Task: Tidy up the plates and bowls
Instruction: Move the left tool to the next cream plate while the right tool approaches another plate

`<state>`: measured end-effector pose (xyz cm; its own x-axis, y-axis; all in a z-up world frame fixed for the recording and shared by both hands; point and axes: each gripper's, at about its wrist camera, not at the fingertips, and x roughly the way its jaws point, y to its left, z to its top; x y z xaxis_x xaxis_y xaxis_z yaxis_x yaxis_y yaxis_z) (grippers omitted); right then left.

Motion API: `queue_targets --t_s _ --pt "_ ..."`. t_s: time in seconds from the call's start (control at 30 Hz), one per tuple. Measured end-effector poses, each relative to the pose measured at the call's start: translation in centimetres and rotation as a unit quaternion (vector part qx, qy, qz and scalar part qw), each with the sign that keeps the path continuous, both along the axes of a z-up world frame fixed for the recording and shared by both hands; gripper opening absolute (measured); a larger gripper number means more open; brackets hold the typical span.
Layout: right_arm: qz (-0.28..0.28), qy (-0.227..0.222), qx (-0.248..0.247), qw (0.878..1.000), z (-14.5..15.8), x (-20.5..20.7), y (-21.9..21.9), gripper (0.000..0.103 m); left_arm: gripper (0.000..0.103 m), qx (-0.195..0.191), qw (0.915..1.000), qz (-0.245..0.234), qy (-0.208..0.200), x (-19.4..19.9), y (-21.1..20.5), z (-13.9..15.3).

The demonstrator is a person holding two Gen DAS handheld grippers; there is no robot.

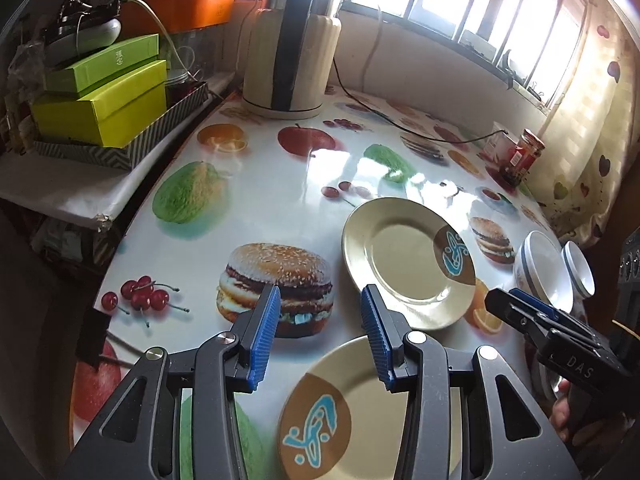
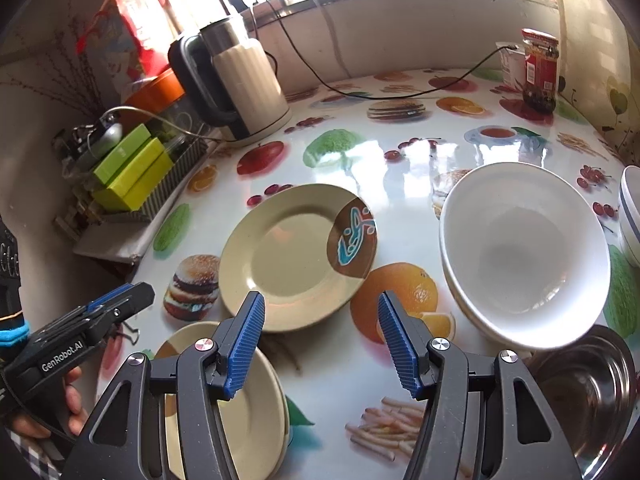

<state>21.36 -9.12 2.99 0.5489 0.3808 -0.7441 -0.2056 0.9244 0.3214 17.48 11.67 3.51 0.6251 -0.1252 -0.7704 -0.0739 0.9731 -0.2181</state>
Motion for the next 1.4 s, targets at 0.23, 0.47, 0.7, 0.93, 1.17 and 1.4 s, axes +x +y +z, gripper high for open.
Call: queue_targets --t_s 0.23,0.47,0.7,0.93,1.17,1.4 --pt "0.020 -0.004 -0.005 1.000 -0.2 1.9 1.0 0.060 0.043 -0.004 0.9998 0.002 0.017 2.4 0.0 -0.8" --pt "0.030 -0.010 0.015 0.999 -0.2 3.7 1.8 0.060 0.043 0.001 0.9997 0.009 0.024 3.6 0.1 -1.1" --pt "0.034 -0.007 0.018 0.999 -0.5 3.9 1.9 0.060 0.043 0.006 0.9992 0.004 0.040 4.5 -0.3 -2.0" --pt "0.006 -0.005 -0.015 1.000 -0.7 4.4 0.9 0.059 0.043 -0.004 0.9984 0.001 0.057 5.1 -0.3 -2.8" --pt "-0.017 -0.001 -0.030 0.999 -1.0 4.9 0.5 0.059 0.043 -0.006 0.9980 -0.002 0.063 5.8 -0.6 -3.3" --pt "-0.019 0.015 -0.012 1.000 -1.9 5.8 0.8 0.059 0.043 -0.015 0.9972 -0.006 0.073 6.3 -0.6 -4.1"
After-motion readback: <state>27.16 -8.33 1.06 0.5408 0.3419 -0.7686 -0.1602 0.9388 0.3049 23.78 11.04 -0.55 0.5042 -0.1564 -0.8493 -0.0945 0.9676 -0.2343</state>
